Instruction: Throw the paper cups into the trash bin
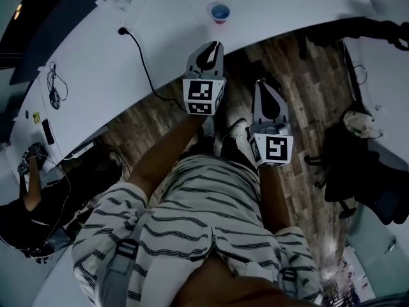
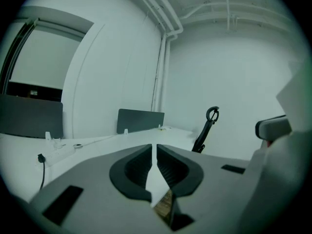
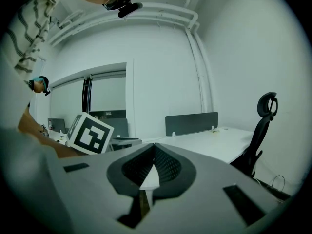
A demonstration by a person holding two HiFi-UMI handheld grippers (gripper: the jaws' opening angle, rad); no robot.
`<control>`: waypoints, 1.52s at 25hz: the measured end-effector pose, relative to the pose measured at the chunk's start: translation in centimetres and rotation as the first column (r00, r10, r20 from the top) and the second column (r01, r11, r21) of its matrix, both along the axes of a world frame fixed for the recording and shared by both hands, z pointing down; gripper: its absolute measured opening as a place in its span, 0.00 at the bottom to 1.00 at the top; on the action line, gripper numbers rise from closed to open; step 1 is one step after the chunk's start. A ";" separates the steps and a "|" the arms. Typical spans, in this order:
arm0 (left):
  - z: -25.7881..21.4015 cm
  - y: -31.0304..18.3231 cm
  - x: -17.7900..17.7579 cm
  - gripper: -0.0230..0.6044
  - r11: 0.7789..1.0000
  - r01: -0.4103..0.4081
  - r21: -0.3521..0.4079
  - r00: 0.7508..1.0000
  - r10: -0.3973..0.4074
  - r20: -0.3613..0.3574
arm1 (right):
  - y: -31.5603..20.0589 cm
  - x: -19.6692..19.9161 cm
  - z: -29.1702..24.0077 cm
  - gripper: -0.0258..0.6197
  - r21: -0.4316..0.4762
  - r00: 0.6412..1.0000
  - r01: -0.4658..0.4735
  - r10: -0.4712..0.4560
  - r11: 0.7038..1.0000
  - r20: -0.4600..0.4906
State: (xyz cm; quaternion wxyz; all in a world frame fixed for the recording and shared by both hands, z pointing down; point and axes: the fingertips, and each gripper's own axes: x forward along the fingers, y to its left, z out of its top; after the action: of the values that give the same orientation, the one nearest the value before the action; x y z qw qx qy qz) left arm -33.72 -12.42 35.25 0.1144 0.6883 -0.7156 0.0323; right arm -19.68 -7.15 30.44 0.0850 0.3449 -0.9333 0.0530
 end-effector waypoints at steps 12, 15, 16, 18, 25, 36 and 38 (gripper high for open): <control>6.7 -4.3 -1.8 0.23 0.997 0.030 -0.072 1.000 -0.030 0.000 | -1.4 0.5 3.1 0.05 -0.035 1.000 -0.003 0.002 0.999 -0.031; 8.2 -5.4 -2.2 0.28 0.996 0.036 -0.084 0.999 -0.035 0.007 | -1.7 0.8 3.2 0.05 -0.041 1.000 -0.009 0.008 0.999 -0.026; 8.6 -5.9 -2.4 0.29 0.996 0.040 -0.084 0.999 -0.039 0.008 | -1.8 0.9 3.3 0.05 -0.041 1.000 -0.010 0.009 0.999 -0.025; 9.3 -6.7 -2.9 0.32 0.995 0.054 -0.085 0.998 -0.054 0.012 | -1.9 1.1 3.5 0.05 -0.042 1.000 -0.012 0.011 0.999 -0.027; 12.0 -8.9 -4.9 0.46 0.990 0.115 -0.086 0.993 -0.115 0.003 | -1.8 2.0 4.9 0.05 -0.061 0.998 -0.032 0.029 0.998 -0.052; 16.4 -12.2 -5.8 0.52 0.978 0.117 -0.172 0.992 -0.109 0.056 | -2.1 2.5 6.3 0.05 -0.117 0.998 -0.054 0.049 0.992 -0.047; 16.7 -12.8 -5.8 0.53 0.978 0.111 -0.178 0.993 -0.100 0.069 | -2.1 2.5 6.5 0.05 -0.118 0.997 -0.058 0.052 0.991 -0.051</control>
State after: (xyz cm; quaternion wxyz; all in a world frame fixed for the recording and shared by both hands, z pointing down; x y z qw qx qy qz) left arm -39.50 -25.26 51.94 0.1566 0.6350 -0.7482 0.1118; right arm -17.20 -9.24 36.90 0.1261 0.3659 -0.9163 0.1028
